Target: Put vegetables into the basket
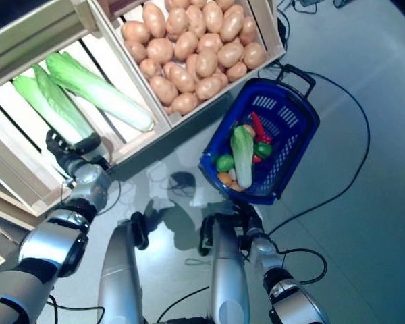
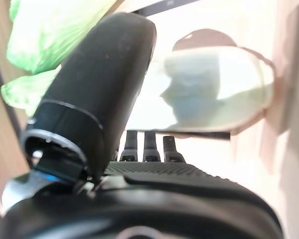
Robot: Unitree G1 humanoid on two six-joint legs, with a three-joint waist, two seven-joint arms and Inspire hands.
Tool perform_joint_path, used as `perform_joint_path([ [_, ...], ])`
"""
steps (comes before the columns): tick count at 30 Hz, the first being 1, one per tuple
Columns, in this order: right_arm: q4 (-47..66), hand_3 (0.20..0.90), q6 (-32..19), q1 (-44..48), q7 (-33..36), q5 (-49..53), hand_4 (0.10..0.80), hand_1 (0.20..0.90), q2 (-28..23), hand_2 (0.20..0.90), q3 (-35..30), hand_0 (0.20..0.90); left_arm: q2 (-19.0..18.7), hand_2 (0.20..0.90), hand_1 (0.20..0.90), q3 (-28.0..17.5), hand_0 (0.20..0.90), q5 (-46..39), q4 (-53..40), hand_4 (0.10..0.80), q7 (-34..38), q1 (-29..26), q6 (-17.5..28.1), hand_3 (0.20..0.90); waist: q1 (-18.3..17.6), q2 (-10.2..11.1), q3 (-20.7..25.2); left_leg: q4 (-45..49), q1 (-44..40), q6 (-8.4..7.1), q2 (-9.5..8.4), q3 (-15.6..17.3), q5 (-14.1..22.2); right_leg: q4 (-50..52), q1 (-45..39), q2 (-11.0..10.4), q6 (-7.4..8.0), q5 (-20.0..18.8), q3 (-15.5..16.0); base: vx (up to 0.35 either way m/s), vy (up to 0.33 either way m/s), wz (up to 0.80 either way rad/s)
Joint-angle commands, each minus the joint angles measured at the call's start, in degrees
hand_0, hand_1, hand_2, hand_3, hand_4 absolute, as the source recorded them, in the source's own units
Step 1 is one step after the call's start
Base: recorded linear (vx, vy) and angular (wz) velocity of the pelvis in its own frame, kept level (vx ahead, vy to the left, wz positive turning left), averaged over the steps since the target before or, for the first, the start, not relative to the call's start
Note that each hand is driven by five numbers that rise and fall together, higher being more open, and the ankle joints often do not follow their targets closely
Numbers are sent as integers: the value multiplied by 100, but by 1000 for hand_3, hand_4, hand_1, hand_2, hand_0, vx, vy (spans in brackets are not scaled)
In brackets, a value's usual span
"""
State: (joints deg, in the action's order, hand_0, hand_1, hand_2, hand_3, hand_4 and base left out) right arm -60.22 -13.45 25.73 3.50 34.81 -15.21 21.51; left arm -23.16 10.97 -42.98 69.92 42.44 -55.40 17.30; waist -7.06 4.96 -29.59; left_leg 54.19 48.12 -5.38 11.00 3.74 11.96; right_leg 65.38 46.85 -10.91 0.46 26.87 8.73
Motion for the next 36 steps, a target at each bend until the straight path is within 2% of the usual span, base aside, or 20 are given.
perform_joint_path([
  [1, 399, 900, -557, 9, 108, 415, 800, 900, -241, 900, 82, 900, -657, 900, 900, 364, 900, -203, 232, 800, -478, -877, -55, 900, -68, 43, 36, 478, -460, 571, -84, 458, 1243, -739, -89, 159, 121, -674, -258, -47, 6, -3],
  [5, 478, 900, -653, 114, 164, 558, 800, 900, -303, 900, 97, 900, -847, 900, 900, 481, 900, -551, 604, 800, -472, -1185, -288, 900, -141, 26, -18, 575, -248, 574, -61, 463, 1254, -680, 120, 195, 103, -678, -274, -40, 11, -6],
  [12, 711, 900, -874, 234, 198, 787, 800, 900, -353, 900, 25, 900, -951, 900, 900, 503, 900, -702, 946, 800, -537, -1310, -728, 900, -183, 26, -20, 677, 53, 575, -60, 450, 1265, -585, 404, 238, 76, -653, -290, -33, 4, -3],
  [14, 768, 900, -892, 263, 235, 788, 800, 900, -357, 900, 15, 900, -941, 900, 900, 544, 900, -762, 1013, 800, -802, -1343, -851, 900, -187, 35, -20, 682, 88, 574, -62, 446, 1268, -572, 440, 240, 79, -649, -290, -38, -2, -5],
  [15, 779, 900, -908, 285, 246, 808, 800, 900, -360, 900, 7, 900, -941, 900, 900, 568, 900, -847, 1050, 800, -1272, -1365, -923, 900, -188, 40, -20, 671, 88, 575, -60, 450, 1265, -578, 439, 242, 78, -649, -289, 0, 0, 0],
  [16, 833, 900, -872, 324, 276, 855, 800, 900, -390, 900, -7, 900, -928, 319, 319, 625, 319, -974, 1003, 413, -1645, -1321, -802, 319, -181, 33, -20, 656, 89, 577, -55, 464, 1258, -587, 445, 241, 72, -656, -281, 0, 0, 0],
  [17, 850, 900, -865, 327, 284, 867, 800, 900, -399, 900, -12, 900, -925, 300, 300, 632, 300, -1001, 979, 400, -1691, -1304, -759, 300, -178, 30, -20, 651, 88, 576, -57, 465, 1256, -592, 443, 243, 71, -658, -280, 0, 0, 0],
  [22, 1149, 900, -768, 224, 318, 876, 800, 900, -469, 900, -151, 900, -896, 300, 300, 598, 300, -1133, 360, 400, -1868, -852, -679, 300, -140, -26, -20, 445, -113, 572, -101, 534, 1224, -735, 288, 256, 103, -700, -267, -12, 20, 4],
  [28, 1222, 900, -726, 96, 128, 777, 800, 900, -466, 900, -209, 900, -873, 300, 300, 329, 300, -1054, 220, 400, -2015, -348, -595, 300, -123, -91, -16, -300, -1036, 498, -91, 756, 985, -1349, -538, 246, 132, -837, -262, 24, 41, 5],
  [33, 1329, 900, -672, -92, -1, 766, 800, 900, -503, 900, -235, 900, -963, 300, 300, 119, 300, -1037, 181, 400, -2211, 128, -484, 300, -89, -183, 324, -938, -1796, 487, -139, 875, 777, -1926, -1231, 146, 133, -973, -240, 41, 35, -12],
  [36, 1533, 900, -641, -391, -46, 723, 800, 900, -485, 900, -259, 900, -1018, 300, 300, -96, 300, -967, 51, 400, -2483, 625, -428, 300, -47, -239, 631, -1498, -2469, 499, -220, 918, 603, -2416, -1867, 84, 138, -1069, -171, 115, 12, -12],
])
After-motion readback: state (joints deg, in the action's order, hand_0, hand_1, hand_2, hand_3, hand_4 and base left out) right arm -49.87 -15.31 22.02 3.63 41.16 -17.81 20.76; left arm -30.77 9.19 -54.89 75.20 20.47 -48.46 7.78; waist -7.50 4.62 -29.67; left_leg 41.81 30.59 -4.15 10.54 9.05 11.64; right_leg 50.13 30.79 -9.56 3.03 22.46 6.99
